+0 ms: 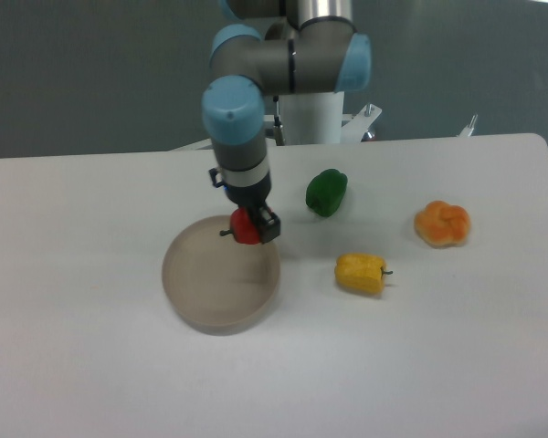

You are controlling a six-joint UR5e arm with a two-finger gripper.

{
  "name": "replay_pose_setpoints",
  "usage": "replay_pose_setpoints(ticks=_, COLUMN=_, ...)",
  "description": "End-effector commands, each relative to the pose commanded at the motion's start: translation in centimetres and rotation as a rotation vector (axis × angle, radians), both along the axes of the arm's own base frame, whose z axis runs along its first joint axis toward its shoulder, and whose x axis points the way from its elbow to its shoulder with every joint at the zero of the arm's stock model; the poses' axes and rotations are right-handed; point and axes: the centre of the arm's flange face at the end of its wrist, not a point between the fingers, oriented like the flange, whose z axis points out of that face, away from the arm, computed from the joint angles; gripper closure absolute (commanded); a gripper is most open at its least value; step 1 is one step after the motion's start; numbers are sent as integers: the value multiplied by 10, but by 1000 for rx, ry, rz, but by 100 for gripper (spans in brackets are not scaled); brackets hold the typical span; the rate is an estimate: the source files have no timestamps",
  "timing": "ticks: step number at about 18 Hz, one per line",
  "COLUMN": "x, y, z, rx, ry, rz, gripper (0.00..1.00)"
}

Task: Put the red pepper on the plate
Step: 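Carry the red pepper over to the round beige plate, then lower the red pepper onto the plate center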

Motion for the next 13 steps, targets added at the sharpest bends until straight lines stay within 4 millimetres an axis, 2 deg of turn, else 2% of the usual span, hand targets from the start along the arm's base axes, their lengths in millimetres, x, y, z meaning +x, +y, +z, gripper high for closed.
replay_pose_setpoints(ticks=1, x=9, y=7, z=-11, rx=-6, ry=-5, rz=11, gripper=53)
replay_pose_setpoints(ticks=4, x=10, y=13, z=-30, rx=-33, ry=-11, rz=10, gripper=54)
replay_pose_setpoints(ticks=6, x=18, y=19, z=-41, rx=-49, ry=-18, rz=-6, gripper=54)
replay_pose_setpoints(ticks=13, x=19, y=29, z=-51, rx=-38, ry=-27, rz=28, gripper=54)
